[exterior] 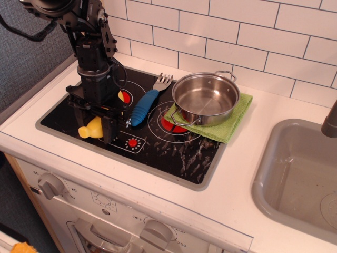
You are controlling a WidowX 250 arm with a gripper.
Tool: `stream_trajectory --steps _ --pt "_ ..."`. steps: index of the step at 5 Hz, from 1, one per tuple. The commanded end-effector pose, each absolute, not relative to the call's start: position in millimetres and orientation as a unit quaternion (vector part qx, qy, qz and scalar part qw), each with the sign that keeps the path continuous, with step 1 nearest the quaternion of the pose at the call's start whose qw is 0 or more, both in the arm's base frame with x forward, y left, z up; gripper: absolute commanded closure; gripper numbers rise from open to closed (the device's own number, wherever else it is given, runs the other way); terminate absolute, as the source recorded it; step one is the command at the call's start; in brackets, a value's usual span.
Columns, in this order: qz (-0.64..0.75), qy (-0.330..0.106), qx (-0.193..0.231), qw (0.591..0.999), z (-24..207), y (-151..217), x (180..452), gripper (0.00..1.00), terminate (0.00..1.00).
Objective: Place the yellow banana to the top left corner of the stovetop.
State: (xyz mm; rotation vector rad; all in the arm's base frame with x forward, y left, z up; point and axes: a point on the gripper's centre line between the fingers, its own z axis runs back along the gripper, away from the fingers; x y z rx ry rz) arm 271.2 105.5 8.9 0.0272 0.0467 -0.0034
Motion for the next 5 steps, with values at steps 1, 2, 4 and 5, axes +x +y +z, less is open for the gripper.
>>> stream_trajectory --steps 1,2,4,5 --pt "0.048 -0.085 0.024 0.995 92.2 137.7 294.1 1.00 0.00" --pt "0.088 -0.092 0.023 0.992 92.1 167.1 310.3 1.00 0.00" --pt "0.087 -0.078 0.023 0.993 55.8 184.6 353.1 1.00 0.00" --pt "0.065 -0.069 0.027 0.995 44.1 173.7 367.6 1.00 0.00"
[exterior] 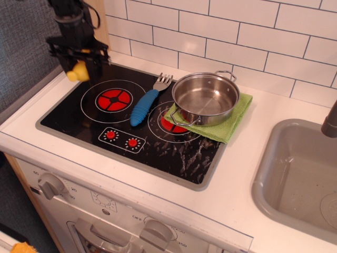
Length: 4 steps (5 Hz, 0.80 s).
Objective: Place the yellow banana to the top left corner of the stovetop.
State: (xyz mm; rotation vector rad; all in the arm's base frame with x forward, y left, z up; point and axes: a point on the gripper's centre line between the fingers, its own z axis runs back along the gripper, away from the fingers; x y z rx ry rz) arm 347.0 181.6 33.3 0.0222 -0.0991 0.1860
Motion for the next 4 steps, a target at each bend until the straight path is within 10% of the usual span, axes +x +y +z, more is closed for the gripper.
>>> stream_trajectory --steps 1,2,4 --pt "0.053 -0.065 0.026 0.996 33.1 167.2 379.0 1.00 0.00" --pt "0.056 -0.064 0.029 0.996 33.8 166.0 381.5 0.00 0.00" --pt "0.056 -0.111 0.035 0.992 79.2 168.5 378.9 0.00 0.00"
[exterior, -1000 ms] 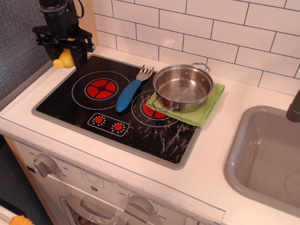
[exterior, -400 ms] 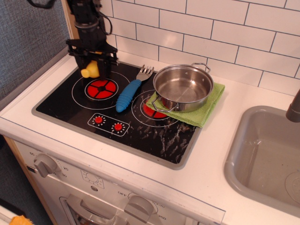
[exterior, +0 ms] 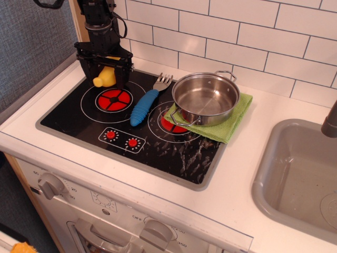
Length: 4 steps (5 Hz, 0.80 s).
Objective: Place the yellow banana to the top left corner of the stovetop.
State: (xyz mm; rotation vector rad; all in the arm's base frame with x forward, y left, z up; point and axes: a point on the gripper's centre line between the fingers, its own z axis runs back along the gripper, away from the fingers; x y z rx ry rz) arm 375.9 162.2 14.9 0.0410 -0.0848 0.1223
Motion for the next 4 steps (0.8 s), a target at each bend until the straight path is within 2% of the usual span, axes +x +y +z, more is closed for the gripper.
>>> stream_trajectory --steps 1,2,4 --pt "0.035 -0.145 0.040 0.988 117.0 156.4 369.1 0.00 0.00" --pt "0.025 -0.154 0.036 0.987 132.3 144.5 350.2 0.00 0.00" --pt "0.056 -0.142 0.021 0.988 122.1 127.7 320.7 0.00 0.00"
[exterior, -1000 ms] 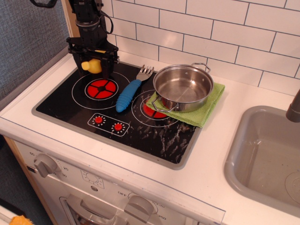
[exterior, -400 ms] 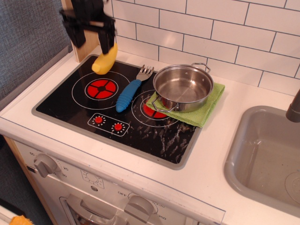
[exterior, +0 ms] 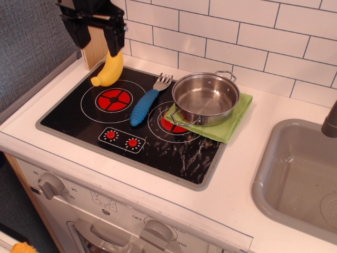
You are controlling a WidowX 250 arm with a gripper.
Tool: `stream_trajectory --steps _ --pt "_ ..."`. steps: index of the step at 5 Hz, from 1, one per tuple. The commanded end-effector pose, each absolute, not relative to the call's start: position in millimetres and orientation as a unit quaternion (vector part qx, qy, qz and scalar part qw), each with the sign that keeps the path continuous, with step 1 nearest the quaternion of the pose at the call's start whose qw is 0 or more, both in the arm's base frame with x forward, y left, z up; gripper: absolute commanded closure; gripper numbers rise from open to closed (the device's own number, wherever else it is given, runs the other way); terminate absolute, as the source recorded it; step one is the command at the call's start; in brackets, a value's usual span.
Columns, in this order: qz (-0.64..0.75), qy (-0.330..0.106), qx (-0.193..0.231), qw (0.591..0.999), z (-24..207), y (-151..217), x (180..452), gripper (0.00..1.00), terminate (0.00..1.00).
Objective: Place the yellow banana to the top left corner of the stovetop.
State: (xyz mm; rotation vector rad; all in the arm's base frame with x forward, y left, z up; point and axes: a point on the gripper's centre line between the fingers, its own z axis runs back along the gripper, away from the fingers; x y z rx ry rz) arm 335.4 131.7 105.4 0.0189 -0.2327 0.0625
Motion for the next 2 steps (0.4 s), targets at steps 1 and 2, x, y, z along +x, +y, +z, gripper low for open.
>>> stream_trajectory --steps 1,2 --pt "0.056 -0.142 0.021 0.988 122.1 127.7 320.7 0.00 0.00" --pt "0.056 -0.142 0.021 0.988 122.1 127.7 320.7 0.00 1.00"
